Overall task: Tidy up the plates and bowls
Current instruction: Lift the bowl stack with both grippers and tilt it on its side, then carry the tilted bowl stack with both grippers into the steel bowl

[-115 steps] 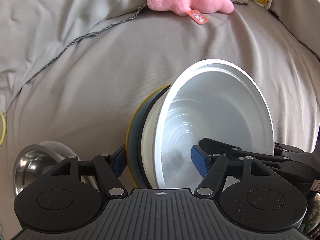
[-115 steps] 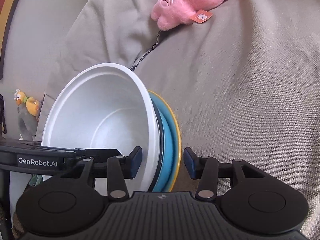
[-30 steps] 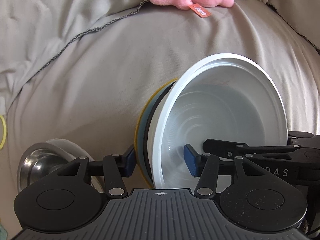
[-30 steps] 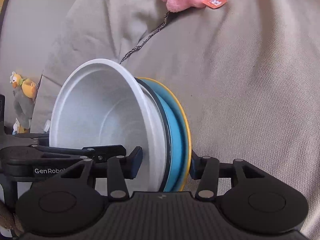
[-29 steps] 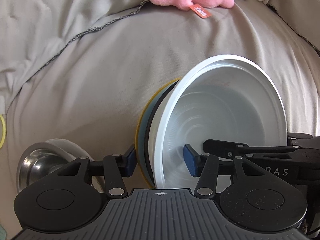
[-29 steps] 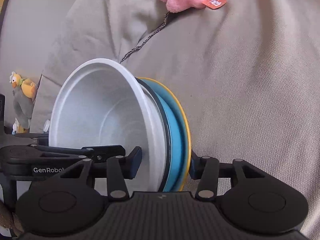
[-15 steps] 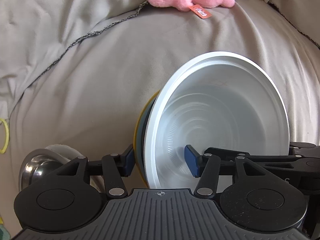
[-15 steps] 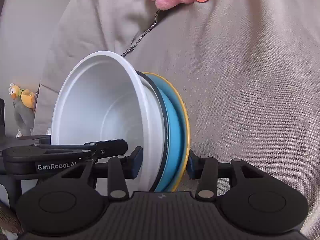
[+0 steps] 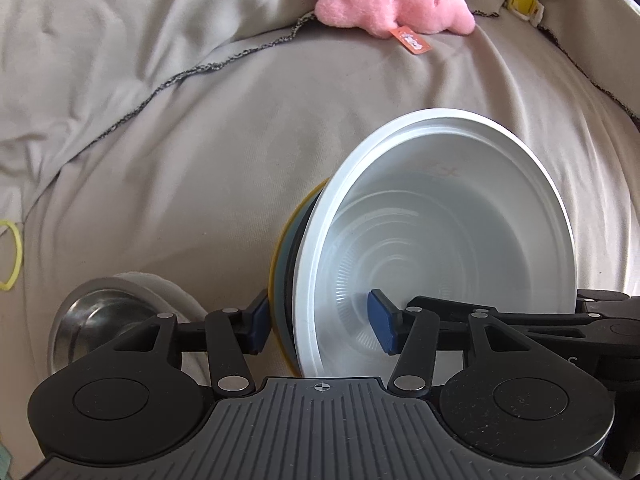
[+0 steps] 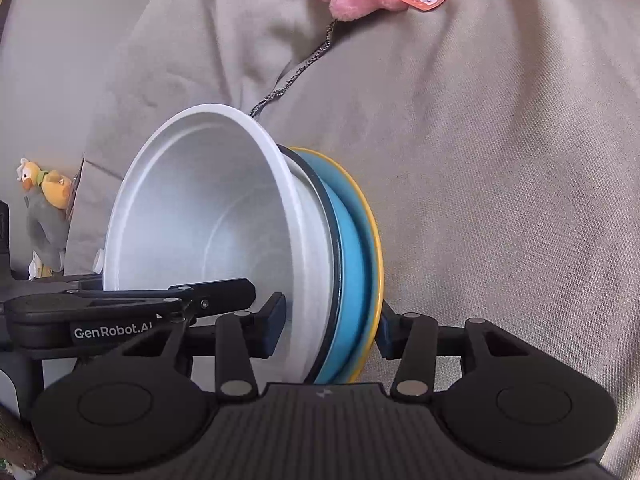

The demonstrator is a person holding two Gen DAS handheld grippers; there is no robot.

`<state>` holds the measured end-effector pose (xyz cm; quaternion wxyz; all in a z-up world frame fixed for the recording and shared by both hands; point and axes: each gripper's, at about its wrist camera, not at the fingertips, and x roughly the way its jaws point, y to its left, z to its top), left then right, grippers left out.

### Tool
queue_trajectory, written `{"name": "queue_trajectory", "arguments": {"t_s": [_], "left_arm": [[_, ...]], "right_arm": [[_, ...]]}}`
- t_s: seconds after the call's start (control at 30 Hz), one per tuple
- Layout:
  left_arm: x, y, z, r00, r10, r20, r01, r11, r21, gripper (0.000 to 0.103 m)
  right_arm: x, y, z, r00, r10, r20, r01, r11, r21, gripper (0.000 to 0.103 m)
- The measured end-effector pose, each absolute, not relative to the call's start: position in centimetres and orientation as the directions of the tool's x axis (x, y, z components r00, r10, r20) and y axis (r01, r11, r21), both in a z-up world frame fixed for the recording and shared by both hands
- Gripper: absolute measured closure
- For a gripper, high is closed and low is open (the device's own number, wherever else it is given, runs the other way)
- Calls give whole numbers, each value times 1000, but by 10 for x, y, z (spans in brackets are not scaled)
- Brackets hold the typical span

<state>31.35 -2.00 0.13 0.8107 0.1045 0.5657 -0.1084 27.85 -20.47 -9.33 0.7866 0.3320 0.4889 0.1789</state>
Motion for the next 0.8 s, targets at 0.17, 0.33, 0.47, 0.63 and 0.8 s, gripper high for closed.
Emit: {"name": "queue_trajectory", "arguments": {"t_s": [0.17, 0.33, 0.47, 0.63, 0.8], "left_arm": [[304, 1, 37, 389, -88, -917, 288, 957, 31, 48], [276, 46, 72, 463, -88, -882, 247, 968, 33, 48], [256, 95, 82, 487, -67, -871, 174, 985, 22, 48], [243, 161, 53, 454, -84, -887, 77, 996, -55, 48], [244, 198, 16, 407, -135, -903, 41, 991, -130, 49]], "right_arm": [[274, -190, -55, 474, 591, -653, -6, 744, 668, 56], [270, -153, -11, 486, 600, -636, -100, 761, 641, 55], [274, -105, 10, 446, 629, -637, -181, 761, 624, 55], [281, -37, 6, 352, 632, -691, -240, 774, 586, 55], [286, 4, -20, 250, 594, -764, -234, 803, 548, 55]]}}
